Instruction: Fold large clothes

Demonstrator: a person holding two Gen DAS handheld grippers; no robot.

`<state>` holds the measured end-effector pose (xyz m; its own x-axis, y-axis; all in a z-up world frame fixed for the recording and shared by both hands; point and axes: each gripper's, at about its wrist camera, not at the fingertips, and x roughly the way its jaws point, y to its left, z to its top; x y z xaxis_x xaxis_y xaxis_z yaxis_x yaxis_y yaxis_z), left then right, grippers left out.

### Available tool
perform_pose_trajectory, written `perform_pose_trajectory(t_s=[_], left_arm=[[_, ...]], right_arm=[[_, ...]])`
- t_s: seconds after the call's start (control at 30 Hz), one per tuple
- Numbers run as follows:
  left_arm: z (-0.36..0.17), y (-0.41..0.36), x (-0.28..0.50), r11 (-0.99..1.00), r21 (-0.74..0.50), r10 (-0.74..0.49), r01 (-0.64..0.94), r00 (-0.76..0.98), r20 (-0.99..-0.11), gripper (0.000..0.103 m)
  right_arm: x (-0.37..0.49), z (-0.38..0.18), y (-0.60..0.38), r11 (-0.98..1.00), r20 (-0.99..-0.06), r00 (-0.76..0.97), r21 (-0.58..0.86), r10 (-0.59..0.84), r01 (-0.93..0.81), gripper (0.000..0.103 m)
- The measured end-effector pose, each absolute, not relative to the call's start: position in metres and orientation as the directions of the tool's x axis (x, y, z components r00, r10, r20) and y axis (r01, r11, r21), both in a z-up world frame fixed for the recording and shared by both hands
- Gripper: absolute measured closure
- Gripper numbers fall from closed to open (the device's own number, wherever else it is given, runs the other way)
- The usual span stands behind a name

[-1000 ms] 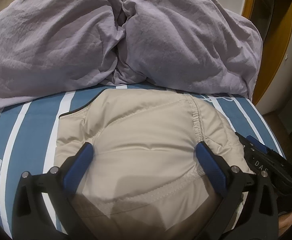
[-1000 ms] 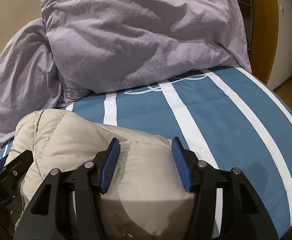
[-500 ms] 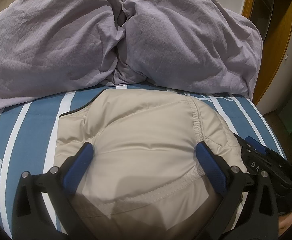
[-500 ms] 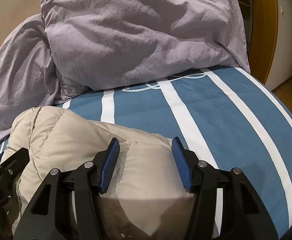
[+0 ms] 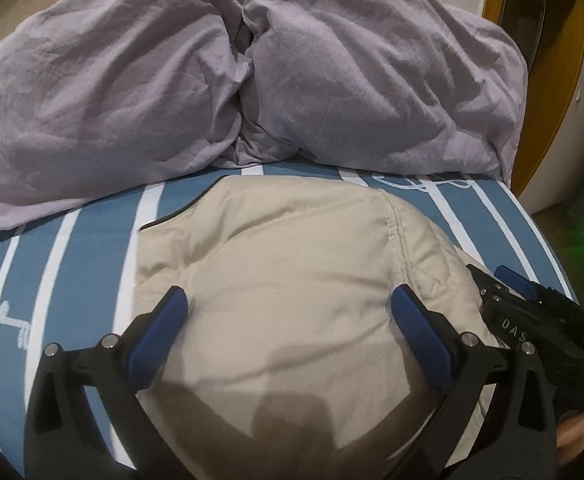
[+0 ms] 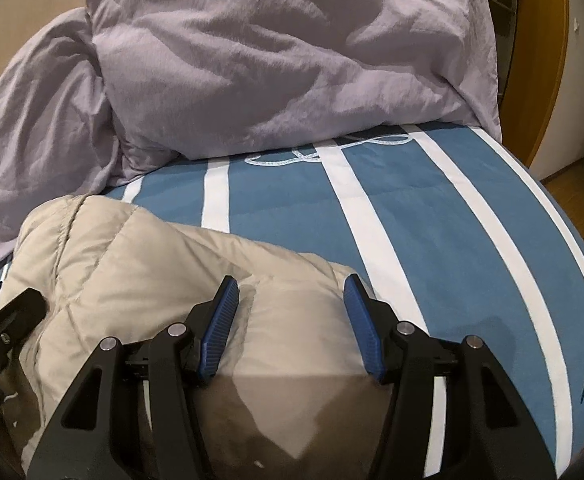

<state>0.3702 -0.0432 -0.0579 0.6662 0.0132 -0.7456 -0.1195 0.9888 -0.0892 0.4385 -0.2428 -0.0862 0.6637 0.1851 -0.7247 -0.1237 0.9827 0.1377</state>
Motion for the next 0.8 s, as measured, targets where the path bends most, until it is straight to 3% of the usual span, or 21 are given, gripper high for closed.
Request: perform_pose_trajectory(t_s=[0.13,0.3,0.53,0.8], left_arm=[[-0.049,-0.031,0.349,0.982,-0.120,0.004,-0.143,0.659,-0.752,0.002],[-0.042,-0.007,0.326,0.968,-0.159,0.002,-0.192,0.646,-0.763,0.002],[-0.047,0.024,0.303,0.936,-0.258,-0.059,-0.241,0.615,-0.786,0.002],[-0.066,0.032,0.303,0.904,-0.354,-0.162,-0.240,0.574,-0.802,0.002]], right_arm=[[0.427,-0.079,-0.256,0.983,-0.724,0.665,0.148,0.183,-0.110,0.021],[0.417,-0.072,-0.277,0.964,-0.726,0.639,0.238,0.256,-0.116,0.019],[0.416,-0.067,-0.302,0.921,-0.738,0.557,0.356,0.381,-0.159,0.002],[0.429,-0.100,-0.325,0.795,-0.719,0.375,0.599,0.585,-0.091,0.001]])
